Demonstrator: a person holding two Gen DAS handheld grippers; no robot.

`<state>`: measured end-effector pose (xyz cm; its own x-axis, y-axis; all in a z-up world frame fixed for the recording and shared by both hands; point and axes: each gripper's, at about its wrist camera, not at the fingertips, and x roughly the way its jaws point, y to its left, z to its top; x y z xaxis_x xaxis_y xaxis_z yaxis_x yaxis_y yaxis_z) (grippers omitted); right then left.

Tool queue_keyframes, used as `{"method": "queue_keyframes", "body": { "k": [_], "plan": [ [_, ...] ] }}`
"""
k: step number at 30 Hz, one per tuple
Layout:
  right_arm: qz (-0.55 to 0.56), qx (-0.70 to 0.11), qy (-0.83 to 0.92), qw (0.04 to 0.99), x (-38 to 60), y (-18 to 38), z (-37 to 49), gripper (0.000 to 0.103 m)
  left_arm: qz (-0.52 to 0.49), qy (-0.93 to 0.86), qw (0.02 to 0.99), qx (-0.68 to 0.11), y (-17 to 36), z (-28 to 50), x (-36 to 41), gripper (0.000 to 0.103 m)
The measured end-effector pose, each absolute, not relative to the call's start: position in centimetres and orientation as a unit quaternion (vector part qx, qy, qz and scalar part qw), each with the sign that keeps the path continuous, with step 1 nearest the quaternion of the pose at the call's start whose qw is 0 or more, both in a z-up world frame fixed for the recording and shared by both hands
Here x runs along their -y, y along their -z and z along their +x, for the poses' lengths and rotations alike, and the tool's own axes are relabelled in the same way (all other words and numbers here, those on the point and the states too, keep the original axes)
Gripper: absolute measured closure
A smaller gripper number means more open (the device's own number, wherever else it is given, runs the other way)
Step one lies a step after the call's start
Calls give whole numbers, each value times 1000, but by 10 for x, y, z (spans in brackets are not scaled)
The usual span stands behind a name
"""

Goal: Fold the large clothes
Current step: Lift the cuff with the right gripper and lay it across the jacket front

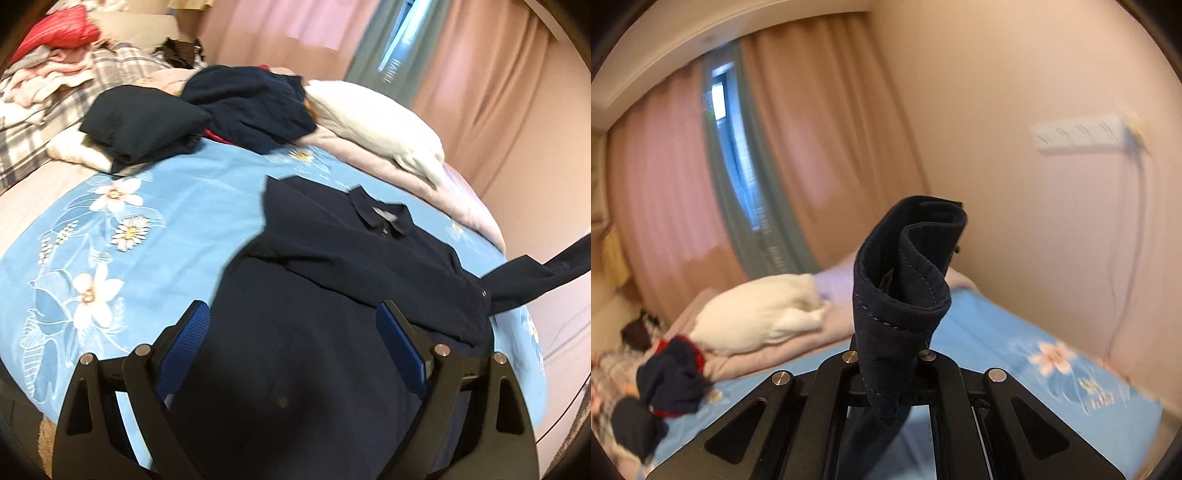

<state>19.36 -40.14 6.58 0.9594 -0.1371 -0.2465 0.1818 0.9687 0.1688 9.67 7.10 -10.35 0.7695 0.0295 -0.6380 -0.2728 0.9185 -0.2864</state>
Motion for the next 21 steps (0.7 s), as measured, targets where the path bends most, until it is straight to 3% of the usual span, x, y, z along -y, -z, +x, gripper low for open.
{"method": "queue_keyframes", "body": {
  "k": [9,21],
  "plan": [
    [-13,-123,-19,992,264,-88,215,99,-210,-121,921,-305,99,77,-117,12],
    [-81,-185,-137,970,145,-33,244,99,-204,-156,916,-307,100,56,-147,12]
  ]
}}
